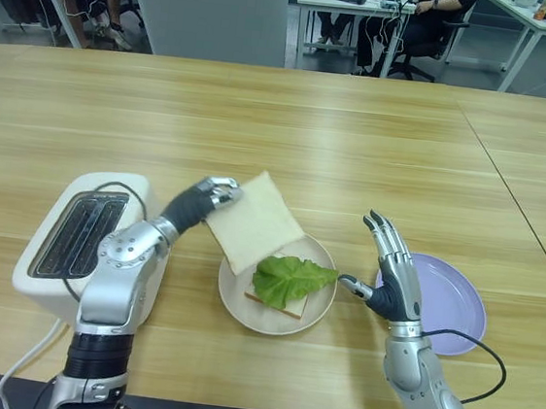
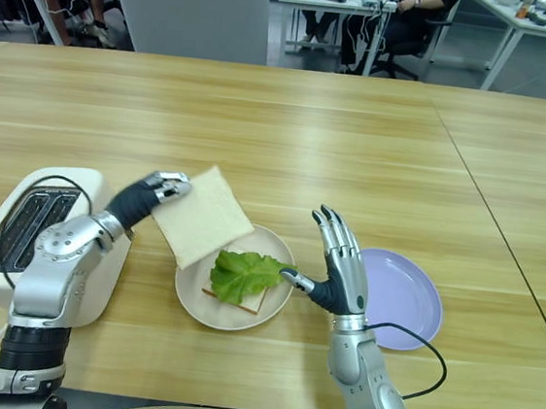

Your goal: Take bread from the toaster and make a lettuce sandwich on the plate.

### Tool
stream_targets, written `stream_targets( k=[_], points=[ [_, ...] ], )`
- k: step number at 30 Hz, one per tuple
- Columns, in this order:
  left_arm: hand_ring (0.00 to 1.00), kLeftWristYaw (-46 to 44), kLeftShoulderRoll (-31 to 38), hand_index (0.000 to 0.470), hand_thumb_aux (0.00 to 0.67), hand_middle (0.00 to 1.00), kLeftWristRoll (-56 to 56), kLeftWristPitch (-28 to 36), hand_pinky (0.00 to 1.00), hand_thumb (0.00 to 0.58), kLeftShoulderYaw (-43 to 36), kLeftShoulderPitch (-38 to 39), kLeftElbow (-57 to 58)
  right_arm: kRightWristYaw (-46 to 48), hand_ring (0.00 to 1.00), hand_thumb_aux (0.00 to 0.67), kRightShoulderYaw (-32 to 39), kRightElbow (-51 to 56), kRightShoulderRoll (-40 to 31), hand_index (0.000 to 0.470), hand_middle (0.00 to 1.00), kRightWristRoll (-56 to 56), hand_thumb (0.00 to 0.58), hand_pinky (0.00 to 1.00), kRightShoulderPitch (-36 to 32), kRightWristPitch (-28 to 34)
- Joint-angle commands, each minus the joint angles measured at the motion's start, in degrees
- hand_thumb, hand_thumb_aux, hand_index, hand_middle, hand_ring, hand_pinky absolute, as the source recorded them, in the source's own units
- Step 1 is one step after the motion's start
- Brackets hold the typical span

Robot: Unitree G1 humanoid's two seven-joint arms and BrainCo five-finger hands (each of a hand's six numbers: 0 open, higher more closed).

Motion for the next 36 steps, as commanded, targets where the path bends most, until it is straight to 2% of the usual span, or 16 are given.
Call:
stream_targets(
  k=[1, 7, 15, 26, 36],
  points=[
    [1.0, -4.1, 1.6, 0.46, 0.67, 1.0, -0.1, -0.4, 1.0, 0.58, -4.0, -2.9, 6.6, 0.8, 0.0, 0.0, -0.2, -0.7, -0.2, 0.0, 0.0, 0.4, 0.0, 0.0, 0.1, -2.1],
    [1.0, -7.6, 1.3, 0.46, 0.67, 1.0, 0.8, -3.9, 1.0, 0.58, -8.1, -8.9, 18.3, 0.6, 0.0, 0.0, 0.1, 0.8, -1.1, 0.0, 0.0, -2.0, 0.0, 0.0, 0.4, -3.5],
    [1.0, -8.7, 0.8, 0.46, 0.67, 1.0, 6.6, -13.5, 1.0, 0.58, -13.5, -16.7, 33.0, 4.5, 0.0, 0.0, 3.5, 3.9, -6.3, 0.0, 0.0, -5.8, 0.0, 0.0, 0.5, -6.3],
    [1.0, -13.1, -0.3, 0.46, 0.67, 1.0, 12.3, -22.3, 1.0, 0.58, -20.5, -21.6, 39.8, 12.1, 0.0, 0.0, 6.3, 6.1, -10.3, 0.0, 0.0, -5.9, 0.0, 0.0, -4.6, -10.1],
    [1.0, -17.6, -1.3, 0.46, 0.67, 1.0, 13.5, -27.7, 1.0, 0.58, -21.9, -28.5, 47.2, 17.7, 0.0, 0.0, 7.8, 6.2, -11.5, 0.0, 0.0, -4.1, 0.0, 0.0, -8.7, -13.1]
  ],
)
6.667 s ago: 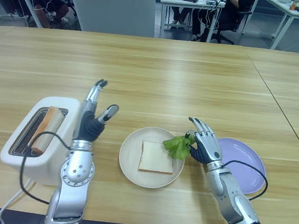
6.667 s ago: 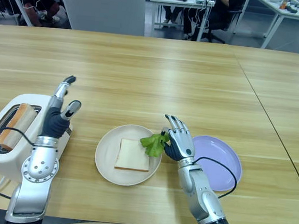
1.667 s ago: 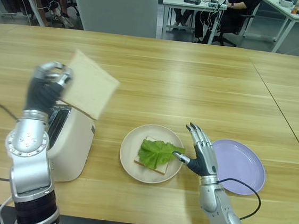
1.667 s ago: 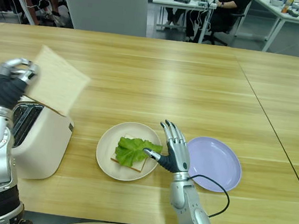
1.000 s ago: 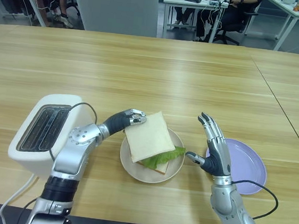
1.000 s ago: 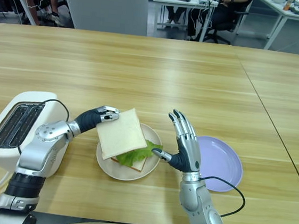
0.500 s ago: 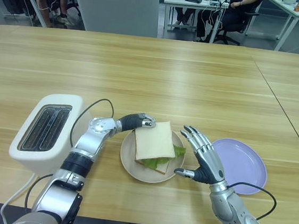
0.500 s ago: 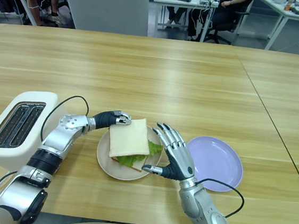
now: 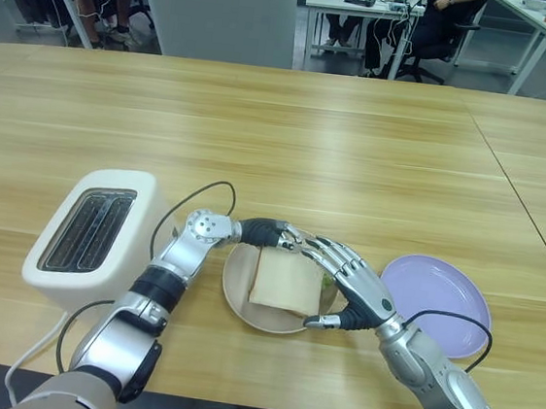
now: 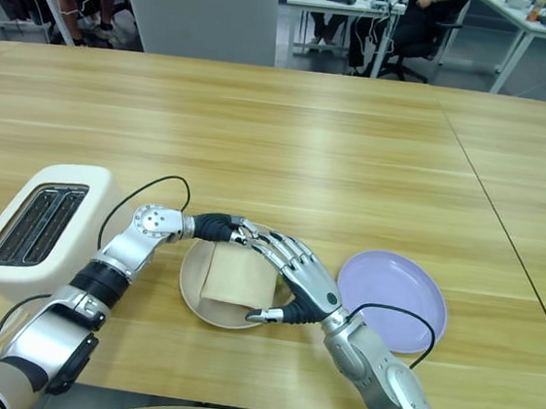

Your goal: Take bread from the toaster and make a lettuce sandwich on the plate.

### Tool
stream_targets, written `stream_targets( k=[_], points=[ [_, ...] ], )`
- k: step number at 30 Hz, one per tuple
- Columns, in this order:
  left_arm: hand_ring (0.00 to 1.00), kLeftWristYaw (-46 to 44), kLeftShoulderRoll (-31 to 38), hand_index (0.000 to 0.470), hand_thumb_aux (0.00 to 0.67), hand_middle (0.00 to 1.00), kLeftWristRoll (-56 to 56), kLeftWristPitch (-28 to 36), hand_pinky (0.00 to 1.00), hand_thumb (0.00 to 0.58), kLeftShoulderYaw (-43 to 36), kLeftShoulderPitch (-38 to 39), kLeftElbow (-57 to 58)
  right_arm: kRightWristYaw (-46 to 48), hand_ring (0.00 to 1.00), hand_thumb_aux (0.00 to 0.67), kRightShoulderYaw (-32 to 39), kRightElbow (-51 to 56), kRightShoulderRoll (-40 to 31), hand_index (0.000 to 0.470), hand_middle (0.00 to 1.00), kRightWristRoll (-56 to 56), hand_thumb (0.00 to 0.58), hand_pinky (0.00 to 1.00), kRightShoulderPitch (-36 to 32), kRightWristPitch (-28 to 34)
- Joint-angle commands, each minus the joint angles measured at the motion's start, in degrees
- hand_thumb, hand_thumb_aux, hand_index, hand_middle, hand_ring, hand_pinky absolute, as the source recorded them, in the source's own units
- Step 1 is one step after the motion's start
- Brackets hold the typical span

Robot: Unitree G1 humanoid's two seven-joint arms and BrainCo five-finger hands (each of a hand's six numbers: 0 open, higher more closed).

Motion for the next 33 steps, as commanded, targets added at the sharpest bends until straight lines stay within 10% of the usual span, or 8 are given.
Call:
stream_targets(
  k=[1, 33],
  points=[
    [1.0, -2.0, -0.5, 0.46, 0.67, 1.0, 1.5, -2.2, 1.0, 0.58, -1.0, -3.8, 5.1, 2.4, 0.0, 0.0, 0.5, 0.1, -0.7, 0.0, 0.0, 0.8, 0.0, 0.0, -0.6, -1.5],
    [1.0, -0.7, -6.1, 0.46, 0.67, 1.0, 8.8, -11.5, 1.0, 0.58, -1.9, -11.2, 28.4, 5.8, 0.0, 0.0, 6.6, 8.9, 0.8, 0.0, 0.0, -3.5, 0.0, 0.0, -5.3, -3.1]
  ],
)
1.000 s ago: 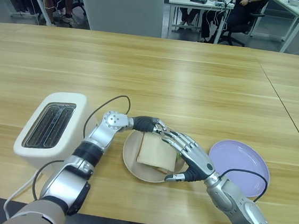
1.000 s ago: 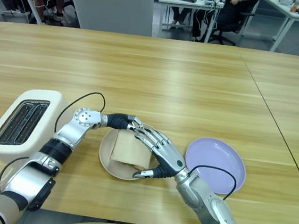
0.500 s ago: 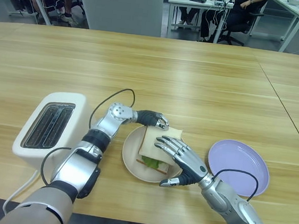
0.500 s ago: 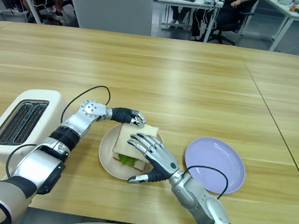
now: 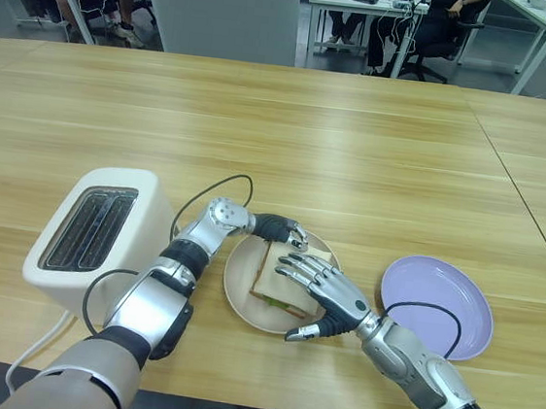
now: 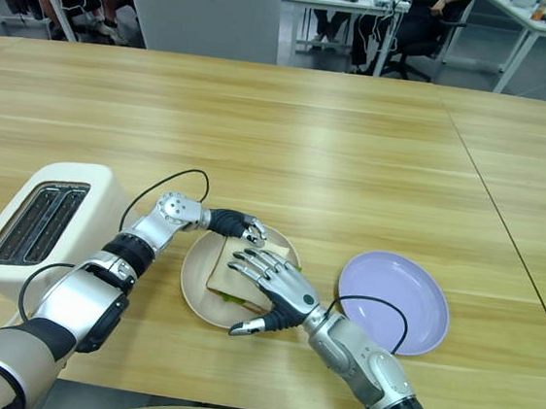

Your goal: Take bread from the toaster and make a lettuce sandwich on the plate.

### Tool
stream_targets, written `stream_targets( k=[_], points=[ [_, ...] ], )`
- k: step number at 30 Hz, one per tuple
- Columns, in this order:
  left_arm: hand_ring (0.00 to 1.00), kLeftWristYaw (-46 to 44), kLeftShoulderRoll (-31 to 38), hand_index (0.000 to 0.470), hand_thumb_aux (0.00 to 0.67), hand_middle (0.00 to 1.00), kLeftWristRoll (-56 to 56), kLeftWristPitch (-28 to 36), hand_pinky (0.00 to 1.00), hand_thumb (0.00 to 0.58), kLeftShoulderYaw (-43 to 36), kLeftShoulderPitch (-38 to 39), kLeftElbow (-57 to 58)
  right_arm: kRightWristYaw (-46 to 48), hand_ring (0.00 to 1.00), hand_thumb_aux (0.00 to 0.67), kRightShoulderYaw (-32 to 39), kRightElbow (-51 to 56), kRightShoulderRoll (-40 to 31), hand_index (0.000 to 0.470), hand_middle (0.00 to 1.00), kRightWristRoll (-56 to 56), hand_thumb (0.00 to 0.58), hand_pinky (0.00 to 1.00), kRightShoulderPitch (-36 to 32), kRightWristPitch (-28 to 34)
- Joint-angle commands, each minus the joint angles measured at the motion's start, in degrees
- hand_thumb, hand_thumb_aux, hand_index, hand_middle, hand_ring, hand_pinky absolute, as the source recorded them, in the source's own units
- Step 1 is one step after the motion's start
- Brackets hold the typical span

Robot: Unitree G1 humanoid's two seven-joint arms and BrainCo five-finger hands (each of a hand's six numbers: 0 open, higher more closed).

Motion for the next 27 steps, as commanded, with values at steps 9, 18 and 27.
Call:
stream_targets(
  k=[9, 18, 27],
  points=[
    [1.0, 1.9, -0.8, 0.46, 0.67, 1.0, 2.0, -0.7, 1.0, 0.58, 0.2, -1.8, 2.7, 2.6, 0.0, 0.0, 2.3, -0.1, -2.7, 0.0, 0.0, 0.0, 0.0, 0.0, 4.1, -0.7],
    [1.0, 4.4, -1.7, 0.46, 0.67, 1.0, 2.2, -1.0, 1.0, 0.58, 1.2, -3.7, 5.8, 2.8, 0.0, 0.0, 1.9, -0.3, -2.0, 0.0, 0.0, 0.8, 0.0, 0.0, 5.2, 0.2],
    [1.0, 7.1, -2.0, 0.46, 0.67, 1.0, 4.7, -2.7, 1.0, 0.58, -0.3, -3.4, 7.0, 6.6, 0.0, 0.0, 3.6, 5.5, -0.9, 0.0, 0.0, 4.0, 0.0, 0.0, 4.2, 0.4]
  ],
)
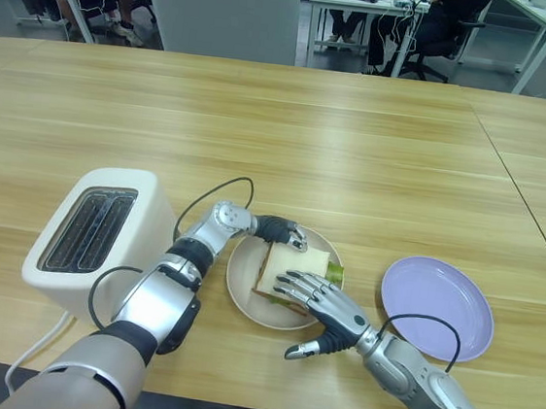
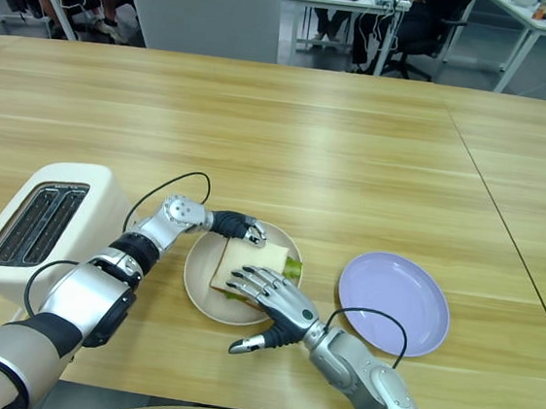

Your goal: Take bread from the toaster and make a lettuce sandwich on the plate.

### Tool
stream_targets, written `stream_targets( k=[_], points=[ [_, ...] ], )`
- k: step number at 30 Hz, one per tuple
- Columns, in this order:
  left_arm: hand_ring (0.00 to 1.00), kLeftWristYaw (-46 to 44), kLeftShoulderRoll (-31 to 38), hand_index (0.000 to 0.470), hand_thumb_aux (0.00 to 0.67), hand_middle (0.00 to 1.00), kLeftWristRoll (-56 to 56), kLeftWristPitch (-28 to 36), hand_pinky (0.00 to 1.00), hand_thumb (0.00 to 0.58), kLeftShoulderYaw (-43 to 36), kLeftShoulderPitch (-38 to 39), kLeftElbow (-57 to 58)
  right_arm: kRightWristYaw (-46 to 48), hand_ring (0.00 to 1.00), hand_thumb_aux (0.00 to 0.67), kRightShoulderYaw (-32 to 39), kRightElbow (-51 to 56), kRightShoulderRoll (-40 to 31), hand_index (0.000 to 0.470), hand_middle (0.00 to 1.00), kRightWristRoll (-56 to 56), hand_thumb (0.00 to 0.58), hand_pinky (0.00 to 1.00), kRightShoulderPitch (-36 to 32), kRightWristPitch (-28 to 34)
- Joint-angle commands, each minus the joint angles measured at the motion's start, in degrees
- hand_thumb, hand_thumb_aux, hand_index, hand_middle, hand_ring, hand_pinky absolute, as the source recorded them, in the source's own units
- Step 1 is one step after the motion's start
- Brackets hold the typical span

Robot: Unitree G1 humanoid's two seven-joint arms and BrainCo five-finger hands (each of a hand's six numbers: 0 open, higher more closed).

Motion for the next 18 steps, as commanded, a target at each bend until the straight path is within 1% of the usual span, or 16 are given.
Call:
stream_targets(
  k=[1, 2, 3, 4, 6, 7, 8, 10, 11, 12, 13, 14, 18],
  points=[
    [1.0, 1.4, -0.2, 0.382, 0.557, 1.0, 1.6, -1.1, 1.0, 0.564, -0.5, -0.9, 0.2, 5.6, 0.0, 0.0, 2.2, 5.7, -0.3, 0.0, 0.0, 2.3, 0.0, 0.0, -0.1, 0.3],
    [1.0, 1.9, 0.0, 0.382, 0.557, 1.0, 2.1, -1.6, 1.0, 0.564, -0.7, -0.8, 0.1, 7.4, 0.0, 0.0, 2.4, 6.9, -0.1, 0.0, 0.0, 4.1, 0.0, 0.0, -0.3, 0.5],
    [1.0, 2.4, 0.0, 0.242, 0.352, 1.0, 2.3, -1.8, 1.0, 0.449, -0.6, -0.7, -0.1, 9.2, 0.0, 0.0, 2.4, 7.9, 0.1, 0.0, 0.0, 6.0, 0.0, 0.0, -0.5, 0.7],
    [0.82, 3.0, 0.1, 0.0, 0.0, 0.82, 2.6, -2.0, 0.82, 0.0, -0.6, -0.6, -0.2, 10.7, 0.0, 0.0, 2.4, 8.7, 0.3, 0.0, 0.0, 7.5, 0.0, 0.0, -0.8, 1.1],
    [0.6, 3.7, 0.1, 0.0, 0.0, 0.6, 2.7, -2.3, 0.6, 0.0, -0.3, -0.3, -0.6, 11.8, 0.0, 0.0, 2.0, 10.0, 0.9, 0.0, 0.0, 8.8, 0.0, 0.0, -1.8, 1.9],
    [0.6, 4.2, 0.1, 0.0, 0.0, 0.6, 2.8, -2.5, 0.6, 0.0, -0.2, -0.1, -0.9, 11.4, 0.0, 0.0, 1.8, 10.5, 1.0, 0.0, 0.0, 8.6, 0.0, 0.0, -2.4, 2.2],
    [0.45, 4.8, 0.1, 0.0, 0.0, 0.45, 2.7, -2.7, 0.45, 0.0, -0.2, 0.0, -1.2, 10.8, 0.0, 0.0, 1.5, 10.6, 1.1, 0.0, 0.0, 8.3, 0.0, 0.0, -2.8, 2.5],
    [0.39, 5.9, 0.1, 0.0, 0.0, 0.39, 2.4, -2.9, 0.39, 0.0, 0.2, 0.3, -1.6, 9.8, 0.0, 0.0, 1.2, 10.7, 1.2, 0.0, 0.0, 7.0, 0.0, 0.0, -3.2, 3.5],
    [0.15, 6.8, 0.2, 0.0, 0.0, 0.15, 2.4, -2.8, 0.15, 0.0, 0.4, 0.4, -1.9, 9.5, 0.0, 0.0, 1.1, 10.7, 1.3, 0.0, 0.0, 6.4, 0.0, 0.0, -3.2, 4.1],
    [0.15, 7.3, 0.3, 0.0, 0.0, 0.15, 2.2, -3.0, 0.15, 0.0, 0.6, 0.6, -2.3, 9.3, 0.0, 0.0, 1.2, 10.9, 1.3, 0.0, 0.0, 5.8, 0.0, 0.0, -3.2, 4.8],
    [0.04, 8.1, 0.4, 0.0, 0.0, 0.04, 2.2, -3.1, 0.04, 0.0, 0.7, 0.8, -2.7, 9.1, 0.0, 0.0, 1.2, 11.3, 1.4, 0.0, 0.0, 5.3, 0.0, 0.0, -3.3, 5.5],
    [0.0, 8.6, 0.5, 0.0, 0.0, 0.0, 2.0, -2.9, 0.0, 0.0, 0.9, 0.9, -3.1, 9.0, 0.0, 0.0, 1.2, 11.6, 1.5, 0.0, 0.0, 5.2, 0.0, 0.0, -3.3, 5.8],
    [0.0, 8.9, 0.7, 0.0, 0.0, 0.0, 1.3, -2.9, 0.0, 0.0, 1.6, 1.7, -5.9, 8.5, 0.0, 0.0, 1.3, 12.0, 1.7, 0.0, 0.0, 5.1, 0.0, 0.0, -3.1, 6.3]
  ],
)
